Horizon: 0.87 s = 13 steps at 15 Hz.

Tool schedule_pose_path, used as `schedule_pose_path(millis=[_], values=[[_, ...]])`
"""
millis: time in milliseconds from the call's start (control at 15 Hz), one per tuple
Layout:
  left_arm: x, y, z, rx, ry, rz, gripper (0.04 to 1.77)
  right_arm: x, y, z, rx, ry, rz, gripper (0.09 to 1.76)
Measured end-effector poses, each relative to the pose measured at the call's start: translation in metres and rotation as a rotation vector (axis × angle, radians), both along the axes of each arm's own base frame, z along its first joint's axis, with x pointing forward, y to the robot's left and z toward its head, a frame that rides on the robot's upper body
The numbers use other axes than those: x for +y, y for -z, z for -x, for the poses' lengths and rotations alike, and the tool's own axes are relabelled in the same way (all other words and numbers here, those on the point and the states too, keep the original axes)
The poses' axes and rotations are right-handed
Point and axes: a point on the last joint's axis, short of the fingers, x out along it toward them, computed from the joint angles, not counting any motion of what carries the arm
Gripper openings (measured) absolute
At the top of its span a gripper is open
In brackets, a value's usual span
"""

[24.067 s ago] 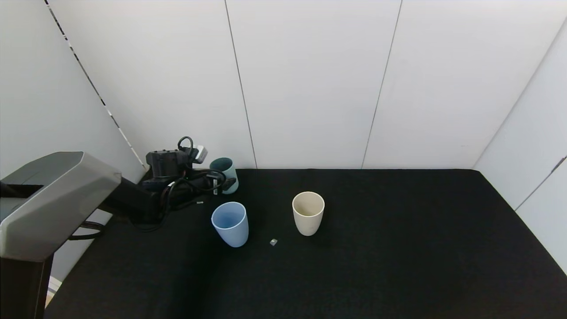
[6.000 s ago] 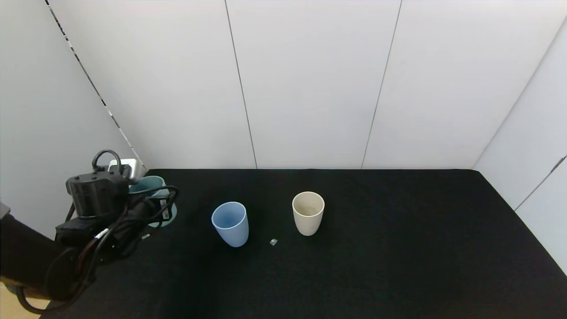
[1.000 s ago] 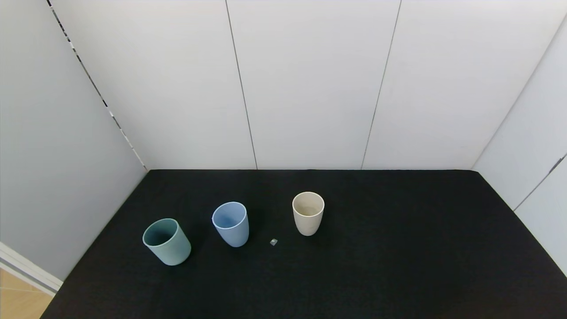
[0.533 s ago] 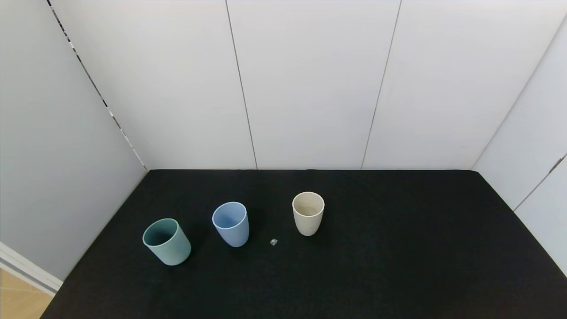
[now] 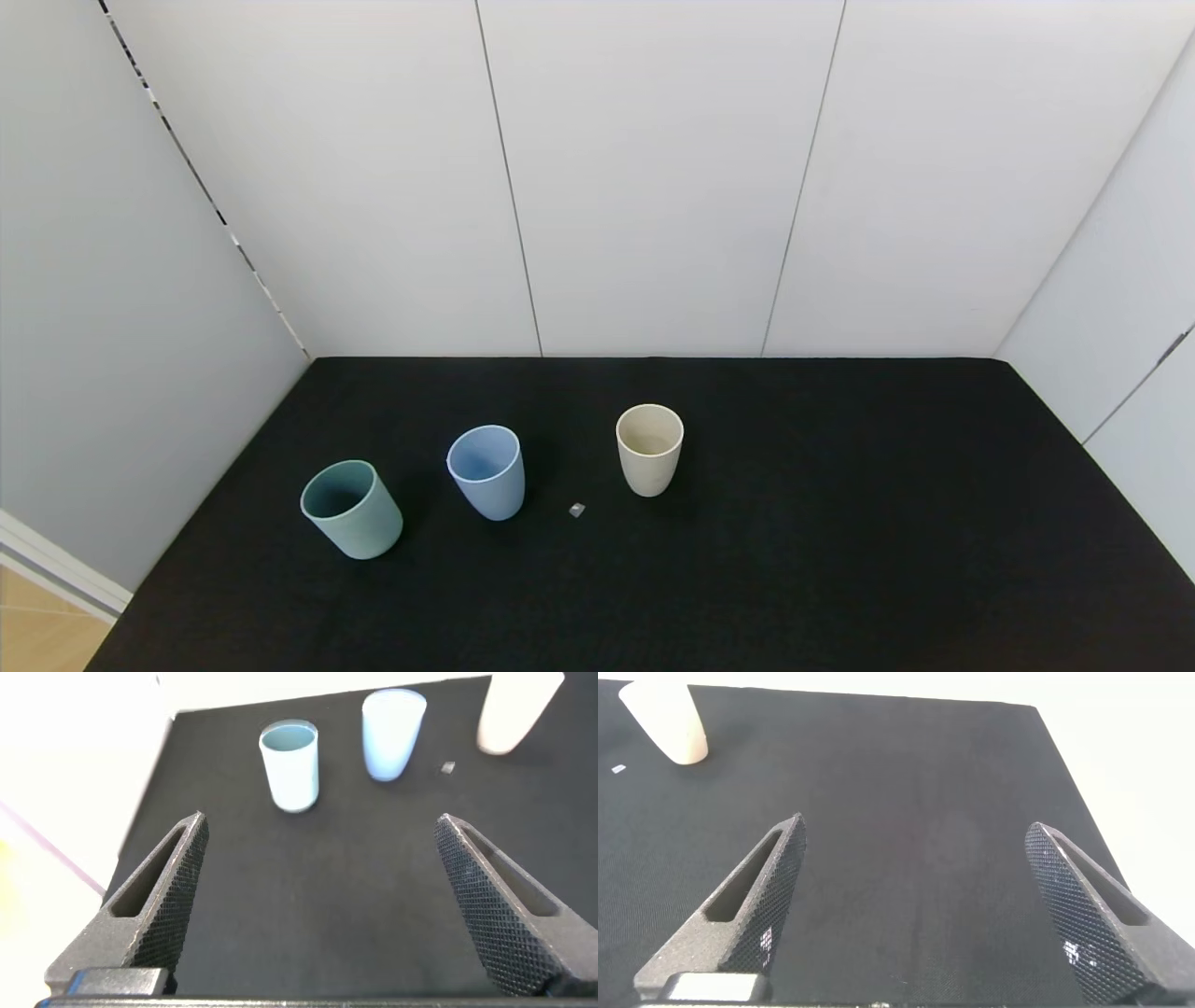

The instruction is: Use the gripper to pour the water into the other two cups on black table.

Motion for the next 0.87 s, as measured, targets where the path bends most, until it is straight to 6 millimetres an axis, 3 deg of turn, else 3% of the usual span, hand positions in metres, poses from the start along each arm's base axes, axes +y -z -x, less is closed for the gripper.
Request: schedule_pose_path(millis=[267, 867], values=[[0.0006, 0.0018, -0.0005, 0.002, -0.028, 0.08, 1.72, 0.0, 0.0, 0.0, 0.0, 0.0, 0.0, 1.71], [0.0008, 0.002, -0.0006, 0.003, -0.034, 0.091, 1.72, 0.0, 0.0, 0.0, 0.0, 0.0, 0.0, 1.71]])
